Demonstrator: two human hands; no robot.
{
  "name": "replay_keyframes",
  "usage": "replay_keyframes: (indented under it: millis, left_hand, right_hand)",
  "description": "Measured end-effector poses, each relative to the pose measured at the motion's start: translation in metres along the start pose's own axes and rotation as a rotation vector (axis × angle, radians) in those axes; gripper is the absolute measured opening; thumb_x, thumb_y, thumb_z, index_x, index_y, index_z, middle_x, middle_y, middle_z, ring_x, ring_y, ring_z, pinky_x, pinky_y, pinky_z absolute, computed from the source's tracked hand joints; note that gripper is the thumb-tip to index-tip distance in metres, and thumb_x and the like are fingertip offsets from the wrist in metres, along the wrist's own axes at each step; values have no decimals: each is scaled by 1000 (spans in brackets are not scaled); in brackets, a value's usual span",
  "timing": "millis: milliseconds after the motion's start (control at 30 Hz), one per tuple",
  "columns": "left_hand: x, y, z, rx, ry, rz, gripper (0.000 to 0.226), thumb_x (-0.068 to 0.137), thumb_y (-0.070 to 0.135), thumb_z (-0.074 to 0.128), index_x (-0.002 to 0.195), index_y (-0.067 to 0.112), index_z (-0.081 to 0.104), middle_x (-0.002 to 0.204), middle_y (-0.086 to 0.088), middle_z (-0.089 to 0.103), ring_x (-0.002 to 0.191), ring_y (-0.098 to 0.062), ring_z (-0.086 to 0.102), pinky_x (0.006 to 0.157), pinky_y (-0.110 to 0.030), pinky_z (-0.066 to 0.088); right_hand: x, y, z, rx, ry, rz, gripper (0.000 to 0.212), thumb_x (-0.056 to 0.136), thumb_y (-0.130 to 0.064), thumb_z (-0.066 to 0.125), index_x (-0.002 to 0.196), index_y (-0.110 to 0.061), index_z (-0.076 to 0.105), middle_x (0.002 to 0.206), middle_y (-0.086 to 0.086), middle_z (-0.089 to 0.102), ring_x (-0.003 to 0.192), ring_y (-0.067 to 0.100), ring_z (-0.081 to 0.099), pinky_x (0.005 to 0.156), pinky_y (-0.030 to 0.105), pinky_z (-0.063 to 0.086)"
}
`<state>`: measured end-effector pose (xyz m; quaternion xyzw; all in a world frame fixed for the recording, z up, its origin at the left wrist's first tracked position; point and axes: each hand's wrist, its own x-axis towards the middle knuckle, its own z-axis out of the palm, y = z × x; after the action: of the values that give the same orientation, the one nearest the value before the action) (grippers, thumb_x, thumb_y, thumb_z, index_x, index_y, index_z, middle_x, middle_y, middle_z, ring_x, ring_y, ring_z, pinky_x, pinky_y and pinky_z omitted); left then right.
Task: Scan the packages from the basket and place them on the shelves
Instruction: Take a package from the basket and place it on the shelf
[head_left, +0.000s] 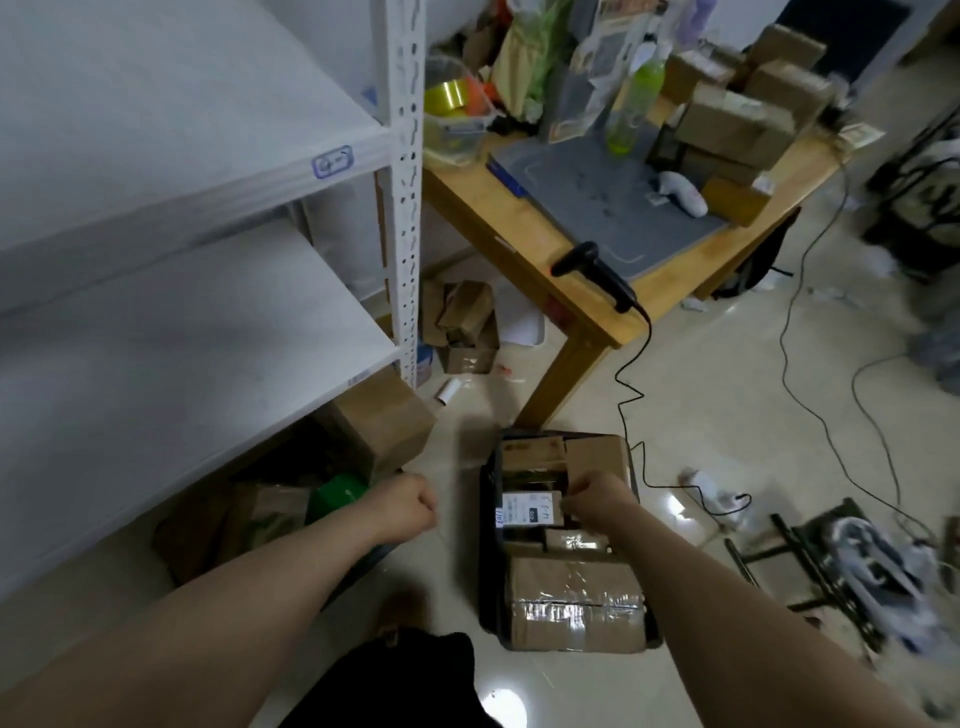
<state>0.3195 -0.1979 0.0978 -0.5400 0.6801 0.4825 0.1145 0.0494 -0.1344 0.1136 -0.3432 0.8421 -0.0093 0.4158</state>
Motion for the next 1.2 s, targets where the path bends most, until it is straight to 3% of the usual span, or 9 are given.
replay_keyframes:
  millis: [133, 267, 333, 500, 667, 767, 867, 1067, 1200]
  left_hand:
    - [45, 30, 22, -9, -84, -74, 11, 89, 24, 64, 79, 21, 69, 91, 3, 68, 94, -17, 65, 88, -30, 55]
    - [69, 68, 60, -119, -114, -190, 11, 93, 18, 61, 84, 15, 65, 81, -2, 62, 70, -14, 55, 54, -20, 42]
    - [79, 81, 83, -211, -123, -284, 15, 95, 13, 57, 81, 14, 60, 80, -7, 58, 65, -17, 49, 50, -21, 36]
    - [90, 97, 141, -385, -63, -470, 14, 87, 3, 59, 75, 10, 62, 74, -12, 57, 66, -22, 50, 54, -27, 40]
    - [109, 104, 196, -600, -25, -605, 12, 93, 11, 60, 94, 3, 69, 90, -18, 67, 75, -24, 56, 63, -30, 45]
    - [123, 109, 222, -662, 3, -672, 13, 94, 11, 60, 90, 2, 68, 83, -17, 62, 75, -25, 54, 65, -32, 44]
    - [142, 111, 242, -714, -11, -692, 17, 98, 13, 57, 84, 5, 62, 73, -11, 53, 66, -20, 48, 64, -31, 41]
    - [185, 104, 271, -768, -56, -653, 25, 108, 31, 41, 105, 14, 58, 111, -7, 58, 89, -19, 54, 87, -34, 39]
    - [219, 81, 290, -741, 0, -698, 53, 107, 39, 40, 150, 8, 38, 149, -15, 46, 131, -32, 48, 106, -39, 38]
  right_hand:
    - [24, 33, -12, 89, 11, 41, 8, 93, -17, 66, 100, -13, 69, 93, 7, 69, 89, 23, 67, 79, 37, 58]
    - [47, 78, -13, 174, -43, 123, 6, 93, -12, 64, 98, -11, 67, 87, 5, 64, 80, 20, 62, 69, 32, 53]
    - [62, 103, -14, 161, -58, 132, 13, 92, -11, 61, 101, -8, 69, 86, 7, 65, 79, 21, 61, 69, 34, 54]
    - [87, 163, -31, 82, -126, 99, 17, 93, -16, 57, 100, -8, 71, 86, 7, 65, 84, 26, 64, 82, 38, 56]
    - [116, 218, -44, 50, -131, 129, 12, 91, -12, 58, 94, -8, 69, 96, 9, 70, 93, 24, 66, 78, 32, 52]
    - [135, 241, -41, 37, -149, 149, 9, 91, -12, 58, 83, -13, 61, 96, 10, 69, 93, 26, 66, 76, 32, 51]
    - [154, 253, -34, 29, -167, 157, 3, 91, -12, 58, 89, -12, 61, 100, 12, 69, 98, 28, 67, 84, 36, 55]
    - [197, 270, -5, 43, -221, 183, 9, 92, -12, 57, 83, -14, 60, 87, 6, 64, 82, 21, 61, 73, 30, 50]
    - [235, 286, 25, 122, -225, 193, 13, 93, -18, 58, 103, -12, 63, 107, 13, 68, 101, 28, 65, 95, 42, 55]
